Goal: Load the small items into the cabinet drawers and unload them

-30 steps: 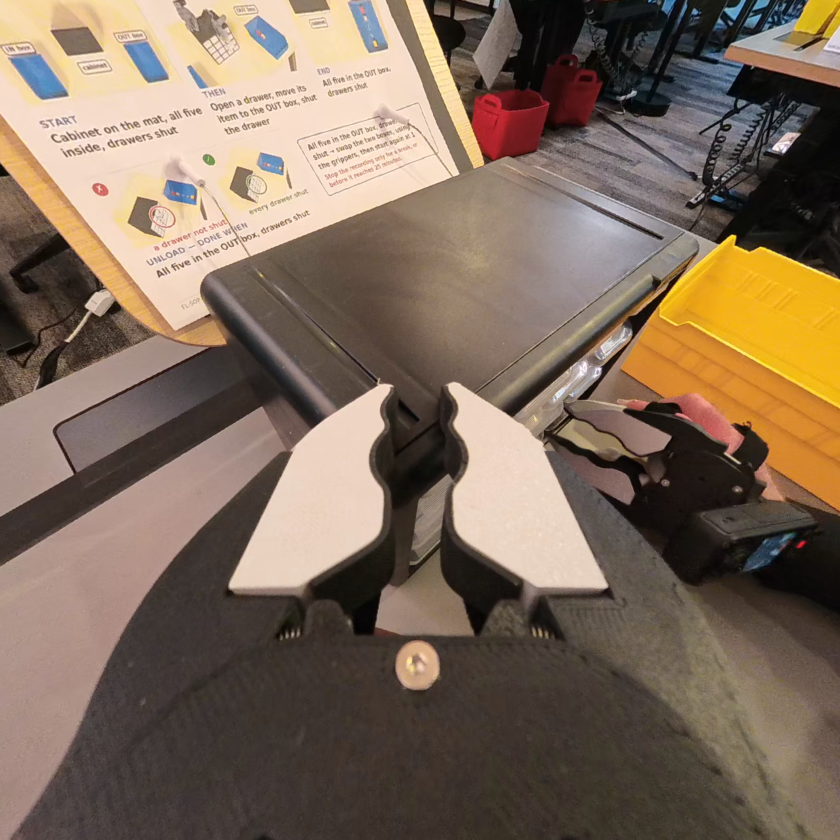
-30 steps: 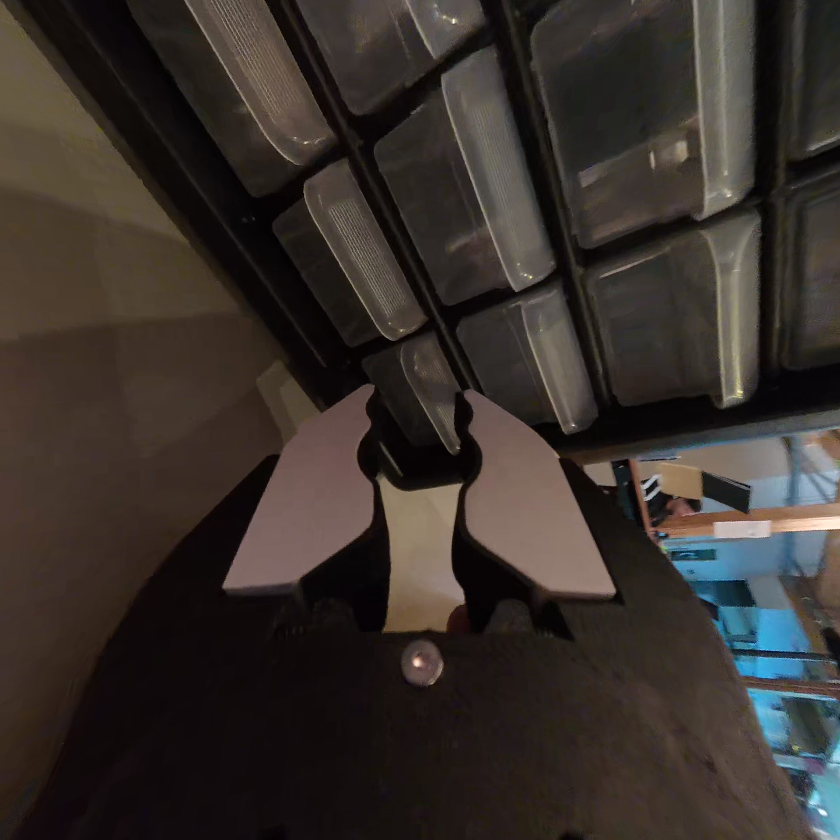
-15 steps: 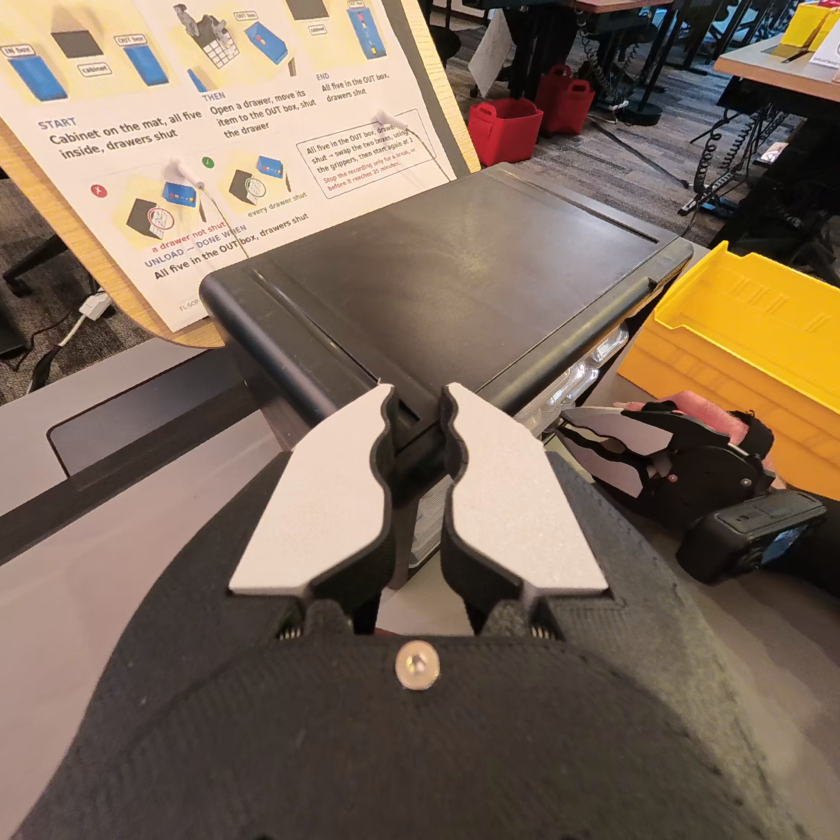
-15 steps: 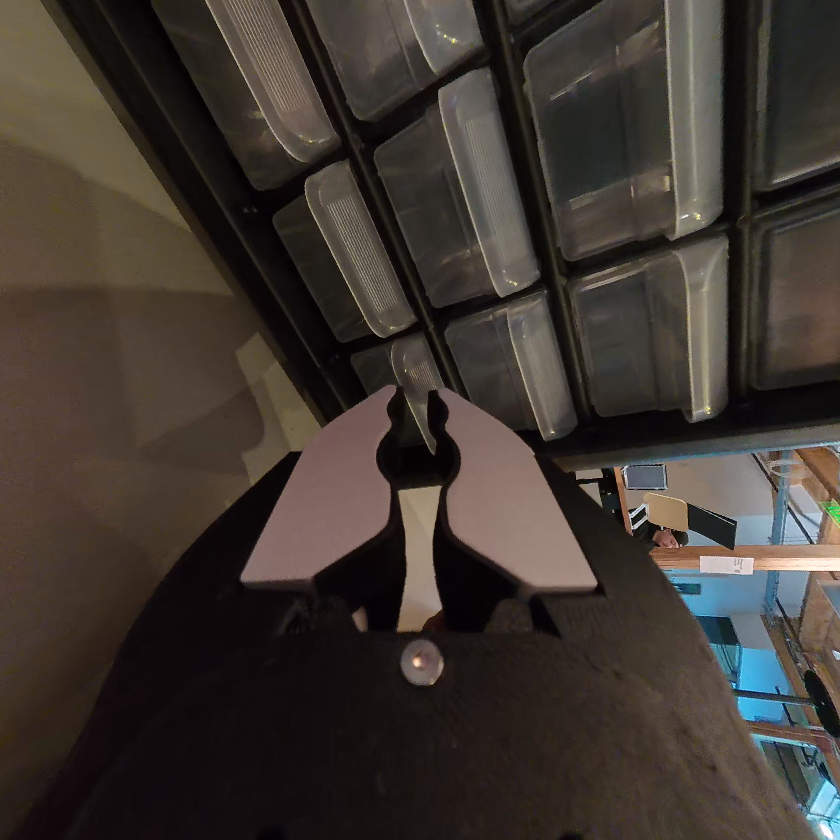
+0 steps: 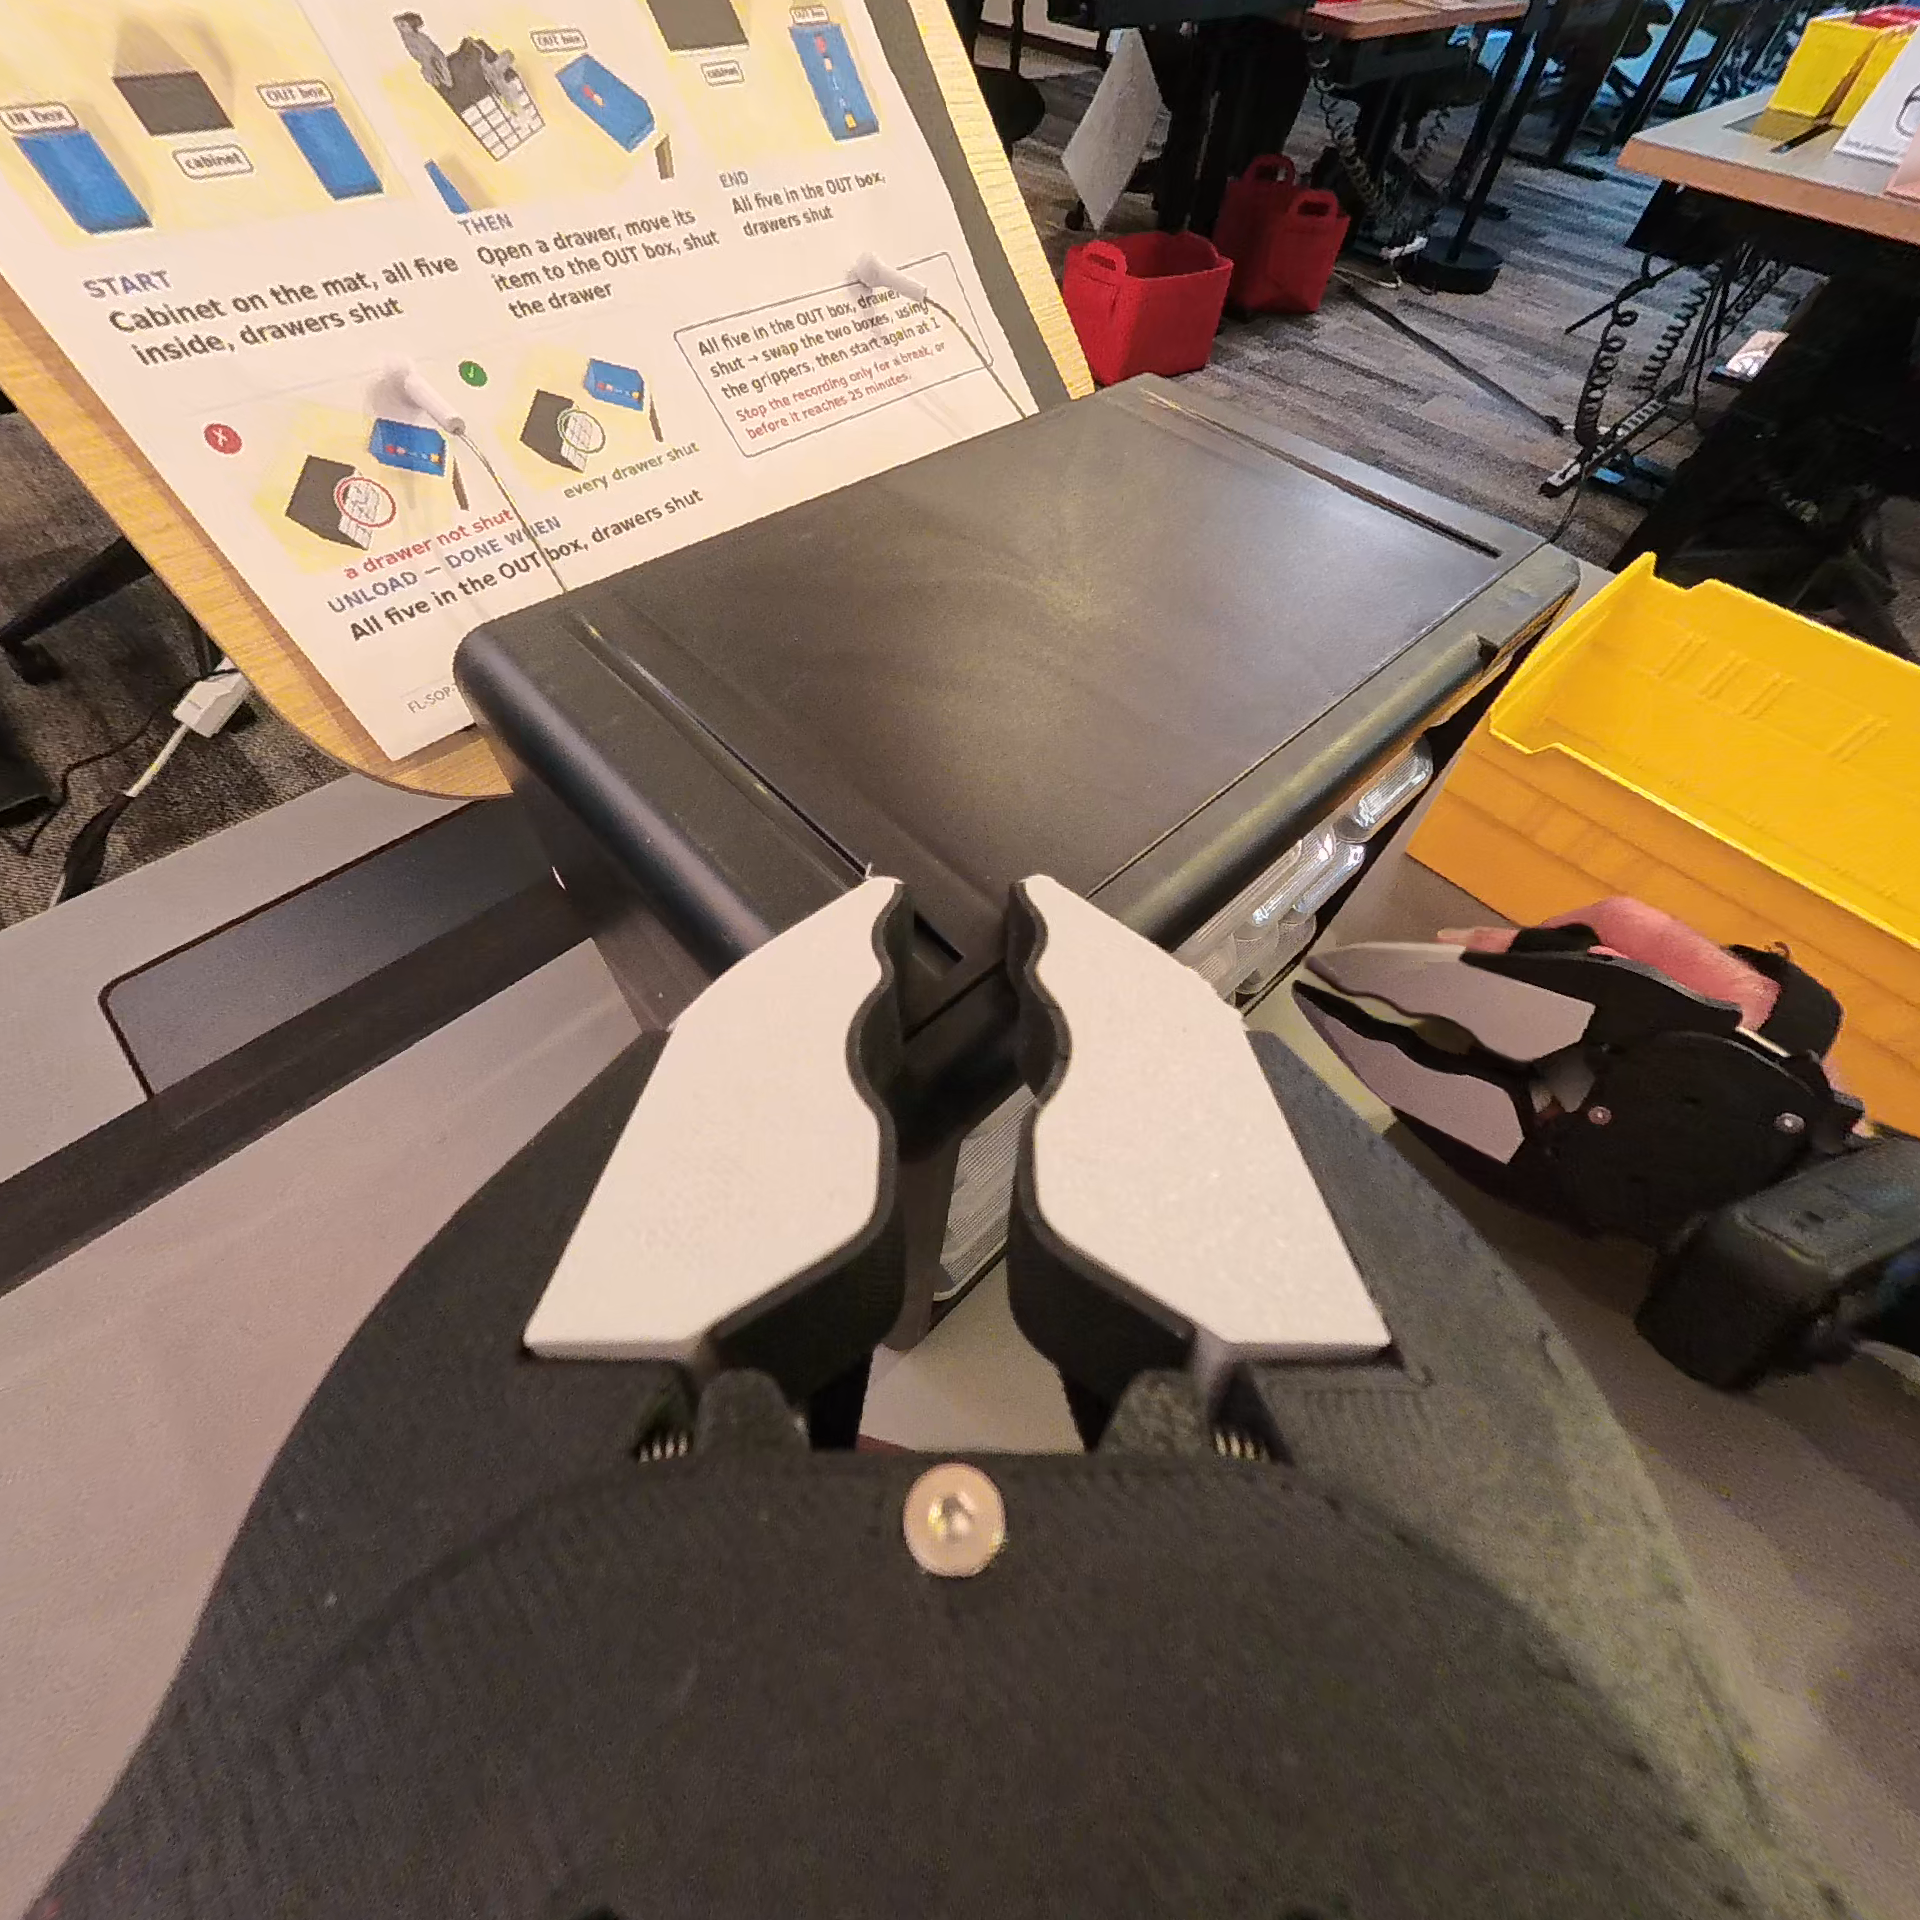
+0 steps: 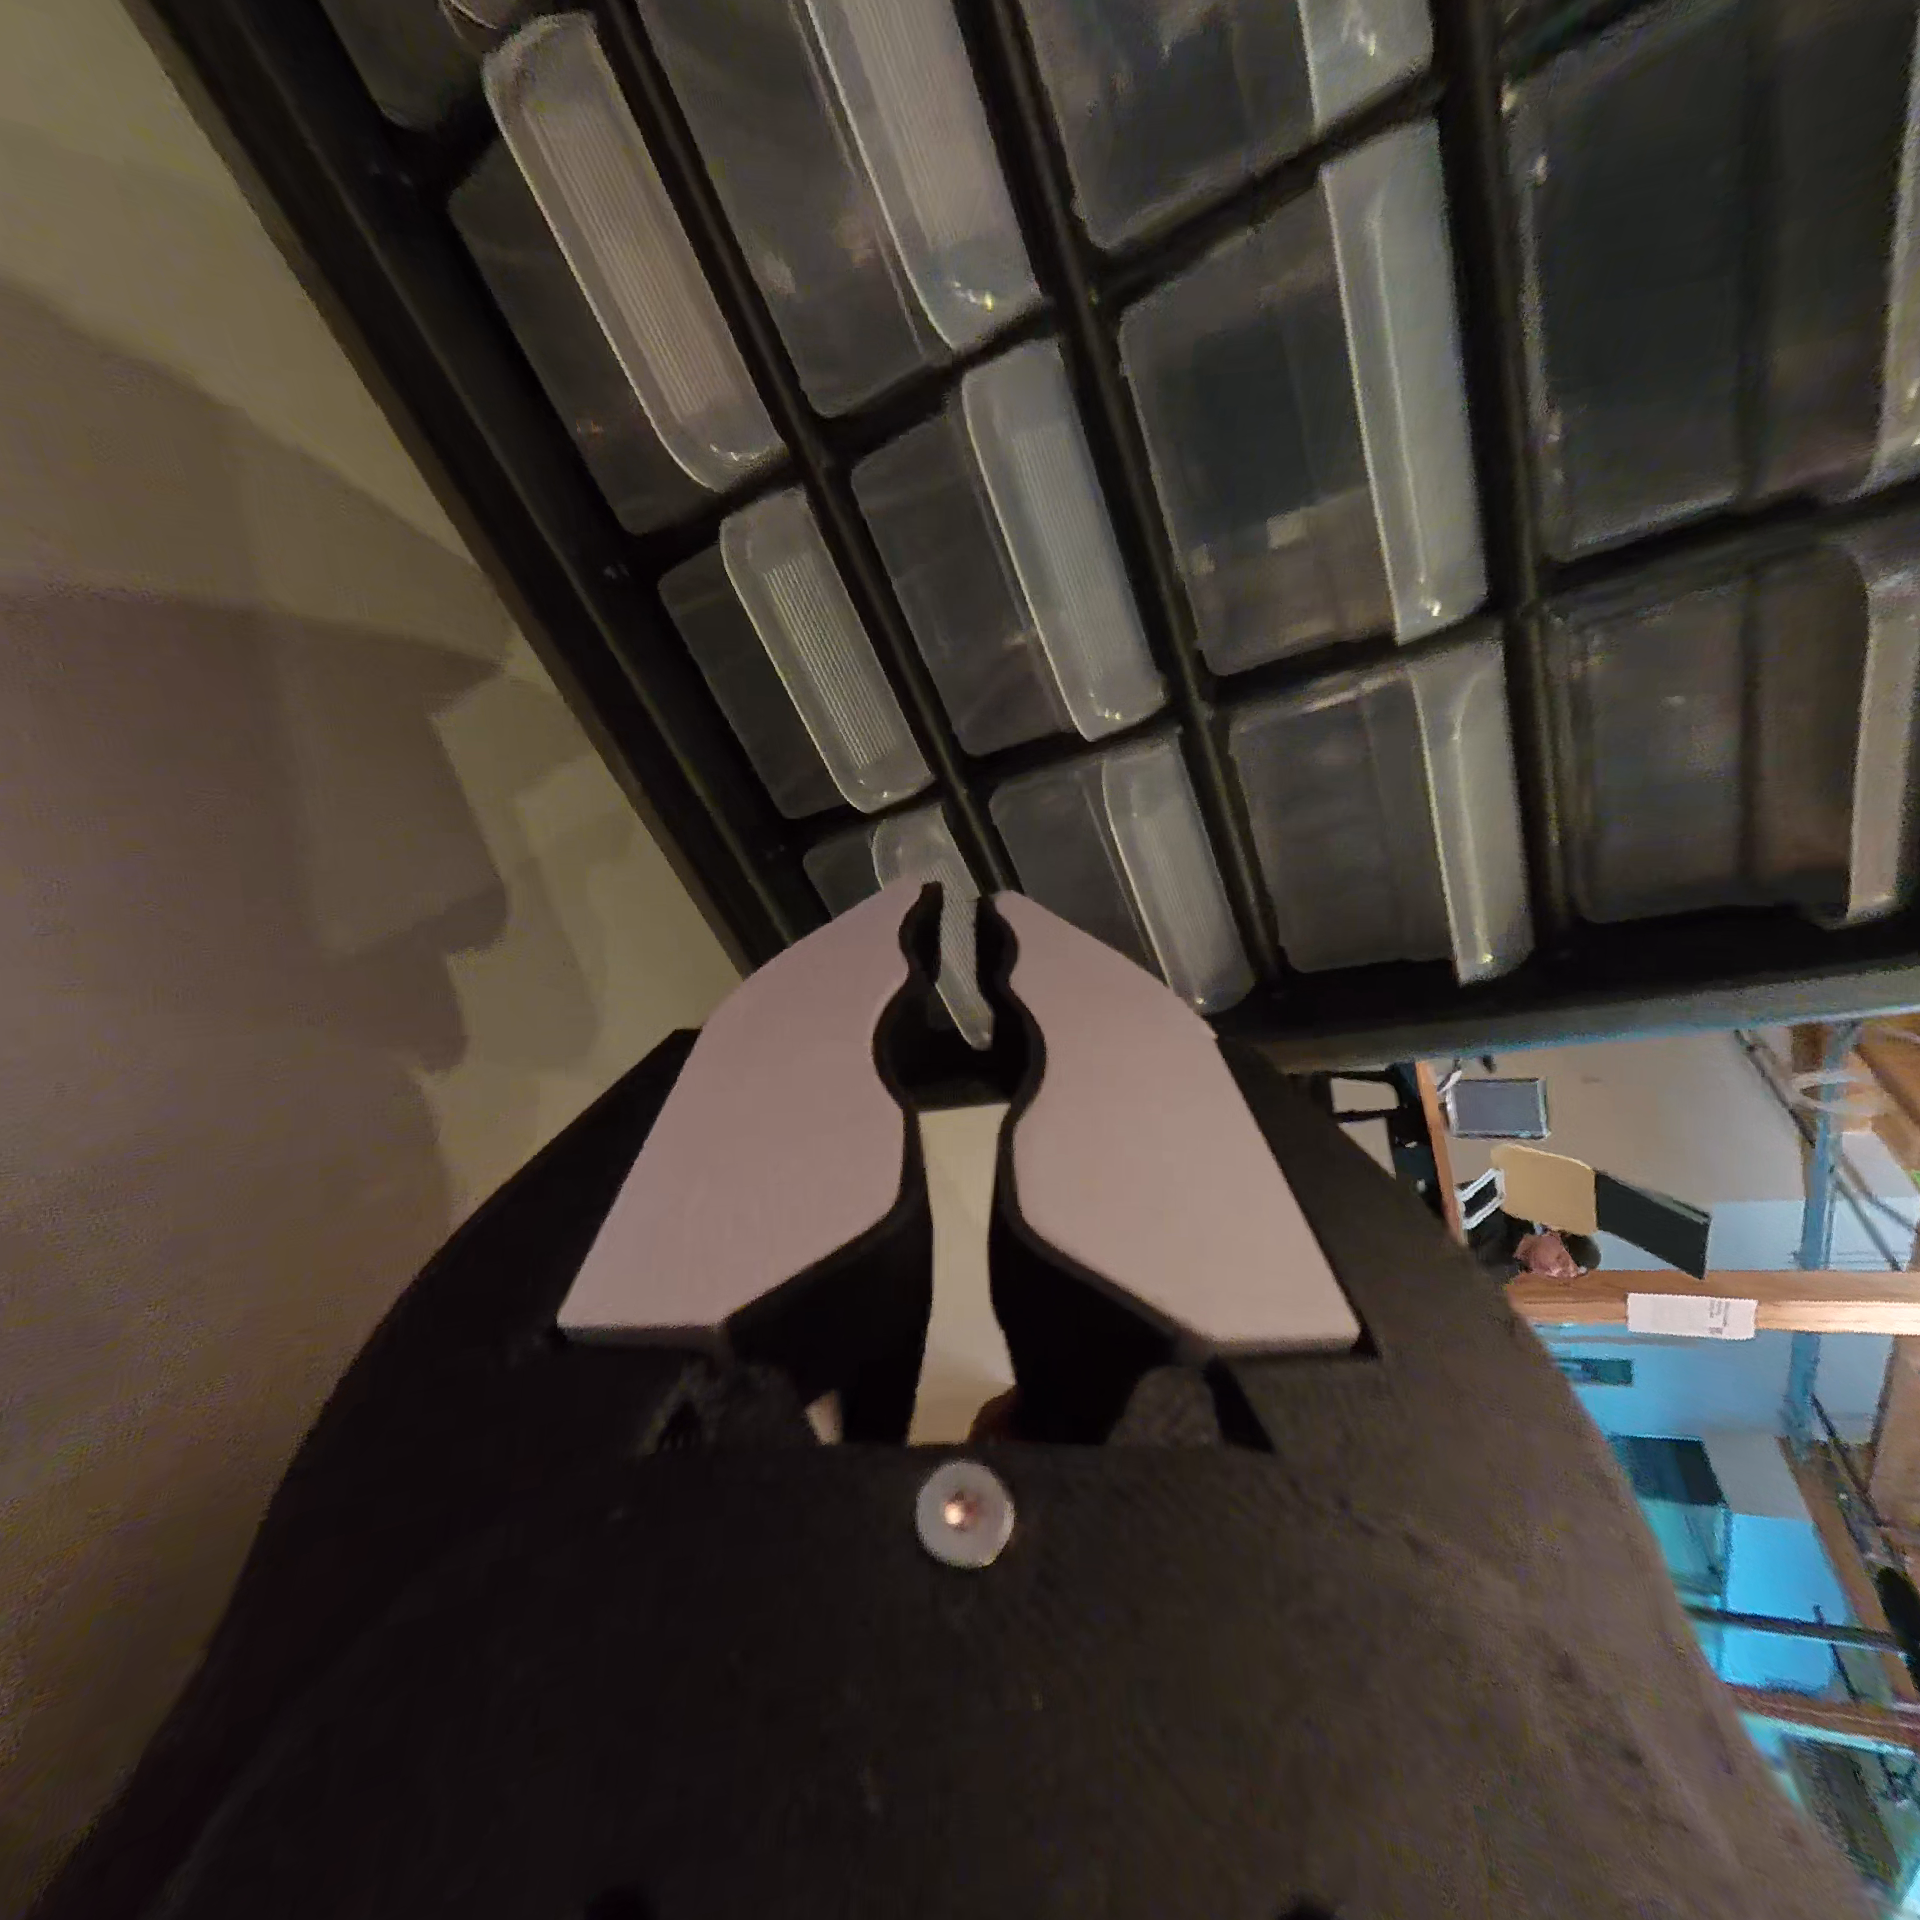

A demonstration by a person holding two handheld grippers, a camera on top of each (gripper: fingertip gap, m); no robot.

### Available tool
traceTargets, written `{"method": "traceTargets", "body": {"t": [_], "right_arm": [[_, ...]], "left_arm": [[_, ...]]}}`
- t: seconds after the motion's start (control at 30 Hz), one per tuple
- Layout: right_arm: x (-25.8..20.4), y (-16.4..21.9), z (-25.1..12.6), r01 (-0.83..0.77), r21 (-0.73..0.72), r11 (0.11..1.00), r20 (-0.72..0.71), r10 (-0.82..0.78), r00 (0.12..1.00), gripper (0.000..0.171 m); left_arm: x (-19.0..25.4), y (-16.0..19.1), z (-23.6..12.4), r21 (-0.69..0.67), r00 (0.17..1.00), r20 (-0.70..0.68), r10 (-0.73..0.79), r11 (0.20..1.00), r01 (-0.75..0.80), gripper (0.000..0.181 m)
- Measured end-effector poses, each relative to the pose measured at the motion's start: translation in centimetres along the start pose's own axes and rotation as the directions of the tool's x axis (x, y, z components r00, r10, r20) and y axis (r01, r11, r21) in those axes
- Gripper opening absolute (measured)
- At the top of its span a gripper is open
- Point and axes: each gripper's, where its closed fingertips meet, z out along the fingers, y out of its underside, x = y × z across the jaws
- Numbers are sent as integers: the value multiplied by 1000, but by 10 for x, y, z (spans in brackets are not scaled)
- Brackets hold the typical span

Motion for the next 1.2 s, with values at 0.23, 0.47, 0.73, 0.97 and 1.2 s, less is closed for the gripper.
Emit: {"method": "traceTargets", "body": {"t": [0.23, 0.47, 0.73, 0.97, 1.2], "right_arm": [[-3, 15, 17, 72, -40, 997, -35, -74, 997, 33], [3, 13, 24, 144, 3, 990, -87, -143, 986, 21], [2, 13, 21, 163, 5, 987, -57, -162, 985, 19], [-3, 13, 15, 171, 13, 985, -29, -170, 985, 14], [-10, 14, -4, 207, -12, 978, 32, -206, 978, 15]], "left_arm": [[0, 0, 0, 0, 1000, 0, 0, 1000, 0, 20], [-1, 0, 0, 3, 1000, -1, 1, 1000, -1, 19], [-1, 0, 0, 3, 1000, -2, 0, 1000, 0, 19], [-1, 0, 0, 6, 1000, -4, 1, 1000, -1, 20], [-1, 0, 0, 10, 1000, -7, -3, 1000, 3, 18]]}}
